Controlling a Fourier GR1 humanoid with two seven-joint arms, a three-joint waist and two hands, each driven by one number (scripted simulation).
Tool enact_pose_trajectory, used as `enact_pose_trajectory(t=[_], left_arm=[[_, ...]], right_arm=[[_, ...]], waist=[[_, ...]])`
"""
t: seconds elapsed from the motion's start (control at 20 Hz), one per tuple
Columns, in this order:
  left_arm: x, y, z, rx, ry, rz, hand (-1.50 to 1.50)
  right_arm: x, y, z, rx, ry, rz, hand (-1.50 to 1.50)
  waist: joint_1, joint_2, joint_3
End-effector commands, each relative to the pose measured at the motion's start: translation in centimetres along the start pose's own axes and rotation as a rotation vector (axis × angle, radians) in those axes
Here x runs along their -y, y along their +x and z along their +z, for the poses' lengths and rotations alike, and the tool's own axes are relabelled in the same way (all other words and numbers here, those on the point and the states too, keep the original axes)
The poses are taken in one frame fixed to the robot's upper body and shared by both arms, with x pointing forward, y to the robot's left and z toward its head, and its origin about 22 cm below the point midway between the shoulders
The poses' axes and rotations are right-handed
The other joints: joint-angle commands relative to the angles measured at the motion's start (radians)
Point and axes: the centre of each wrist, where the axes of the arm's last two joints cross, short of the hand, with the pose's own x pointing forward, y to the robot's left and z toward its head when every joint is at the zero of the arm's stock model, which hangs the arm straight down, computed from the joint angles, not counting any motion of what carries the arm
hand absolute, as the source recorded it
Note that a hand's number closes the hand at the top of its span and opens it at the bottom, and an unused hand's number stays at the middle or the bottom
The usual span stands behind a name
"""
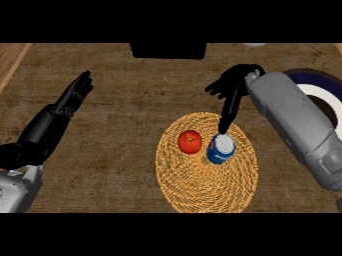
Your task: Pick the can from the placemat and place it in the plate
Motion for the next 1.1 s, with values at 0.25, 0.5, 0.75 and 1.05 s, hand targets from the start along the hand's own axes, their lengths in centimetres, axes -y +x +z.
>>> enact_pose_trajectory(t=[0.25, 0.5, 0.75, 1.05], left_arm=[[1.0, -0.5, 0.5, -0.005, 0.005, -0.006, 0.0], [0.4, -1.0, 0.1, 0.007, 0.003, -0.012, 0.0], [0.2, -1.4, 0.6, 0.015, 0.008, -0.005, 0.0], [-0.1, -0.6, 0.9, -0.001, 0.011, -0.014, 0.0]], right_arm=[[3.4, 0.4, 2.0, -0.212, 0.045, 0.058, -1.5], [3.8, -1.3, 1.0, -0.216, 0.057, 0.027, -1.5], [3.1, -0.4, -0.2, -0.206, 0.125, 0.027, -1.5], [1.6, -1.9, -2.6, -0.217, 0.193, 0.082, -1.5]], waist=[[0.004, 0.003, 0.0], [-0.002, 0.005, 0.001], [0.01, 0.009, 0.001], [-0.012, -0.001, 0.001]])
